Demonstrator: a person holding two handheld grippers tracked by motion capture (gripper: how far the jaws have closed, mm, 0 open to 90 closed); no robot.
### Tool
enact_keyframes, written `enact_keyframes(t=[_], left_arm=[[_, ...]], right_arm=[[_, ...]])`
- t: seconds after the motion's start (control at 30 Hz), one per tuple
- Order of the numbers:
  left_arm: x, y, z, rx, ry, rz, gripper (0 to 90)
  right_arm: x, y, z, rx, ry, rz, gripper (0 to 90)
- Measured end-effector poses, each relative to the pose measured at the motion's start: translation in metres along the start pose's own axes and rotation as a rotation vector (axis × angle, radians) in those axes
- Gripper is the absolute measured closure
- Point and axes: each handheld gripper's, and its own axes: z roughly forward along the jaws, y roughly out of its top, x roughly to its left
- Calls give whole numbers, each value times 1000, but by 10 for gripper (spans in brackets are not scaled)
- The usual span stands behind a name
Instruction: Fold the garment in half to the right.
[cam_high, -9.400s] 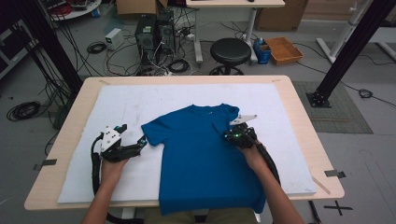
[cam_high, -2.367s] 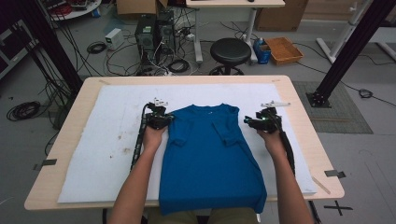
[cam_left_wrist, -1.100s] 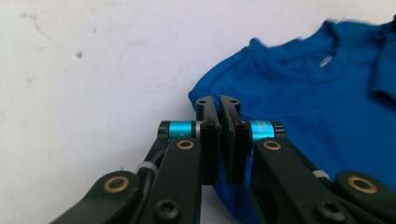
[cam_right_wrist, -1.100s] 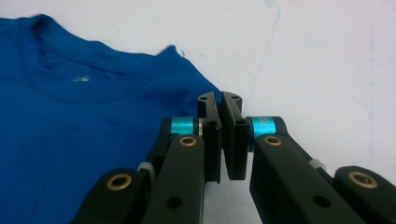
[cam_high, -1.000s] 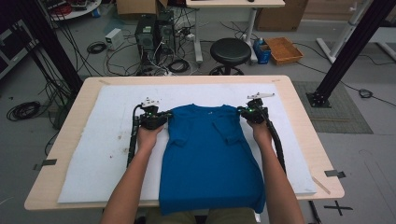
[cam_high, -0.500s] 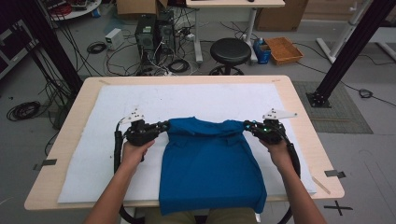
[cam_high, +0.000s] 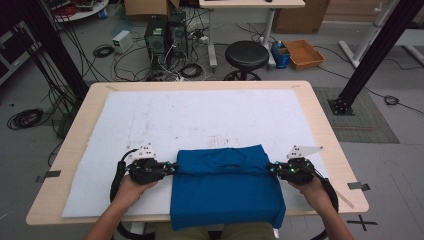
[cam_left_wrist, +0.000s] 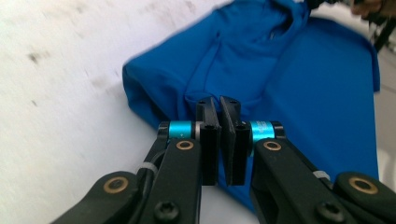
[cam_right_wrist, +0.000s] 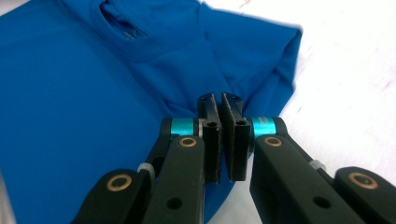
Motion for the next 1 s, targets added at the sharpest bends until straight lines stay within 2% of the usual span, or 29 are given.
enact_keyframes(t=[0.07,0.1,0.13,0.17,0.2,0.23,0.27,0.33,0.37,0.4,0.43,0.47,0.53,0.57,0.6,0.63,0.7,0.73,0.8,0.87,0.9,0.93,0.97,1.0], left_arm=[[-3,-1,-1,12,-18,1,861],[-3,-1,-2,10,-28,-2,833],[-3,1,-4,-6,-25,-27,757],[-2,3,-5,-21,-14,-50,561],[2,8,-7,-61,17,-94,475],[3,12,-8,-84,46,-100,442],[6,16,-9,-104,96,-97,437],[12,25,-6,-131,167,-115,422],[16,30,-2,-138,196,-126,422],[18,33,2,-133,215,-131,422],[21,37,9,-117,230,-130,422],[25,40,19,-87,244,-130,422],[28,42,31,-31,249,-133,422],[29,41,39,10,258,-133,423],[29,40,43,51,268,-123,459],[29,39,44,67,271,-117,540],[27,36,45,61,279,-110,779],[25,36,44,60,290,-94,870],[23,33,41,54,297,-100,885],[23,31,37,41,311,-113,888],[23,30,34,38,315,-115,891],[23,28,32,37,340,-117,896],[26,25,27,33,350,-131,896],[29,23,24,20,352,-148,892]], right_arm=[[2,-3,-2,25,27,-4,868],[4,-4,-4,27,37,-21,844],[5,-4,-6,21,43,-25,793],[4,-3,-8,-11,47,-6,667],[2,-1,-10,-34,42,20,609],[-1,4,-12,-90,18,69,533],[-3,7,-12,-111,1,82,502],[-6,17,-9,-143,-48,92,495],[-7,23,-6,-145,-89,96,478],[-8,31,1,-134,-135,101,462],[-9,35,7,-123,-161,103,461],[-11,39,15,-112,-175,103,457],[-15,46,34,-62,-180,117,455],[-16,47,42,-37,-184,114,477],[-15,48,50,0,-188,94,575],[-14,48,54,29,-196,59,670],[-13,48,55,54,-222,12,836],[-12,47,53,54,-236,11,847],[-13,46,48,55,-264,26,848],[-17,42,45,60,-241,83,848],[-17,41,43,67,-250,91,846],[-16,40,41,72,-256,95,845],[-16,40,39,76,-263,99,803],[-17,41,36,73,-278,117,708]])
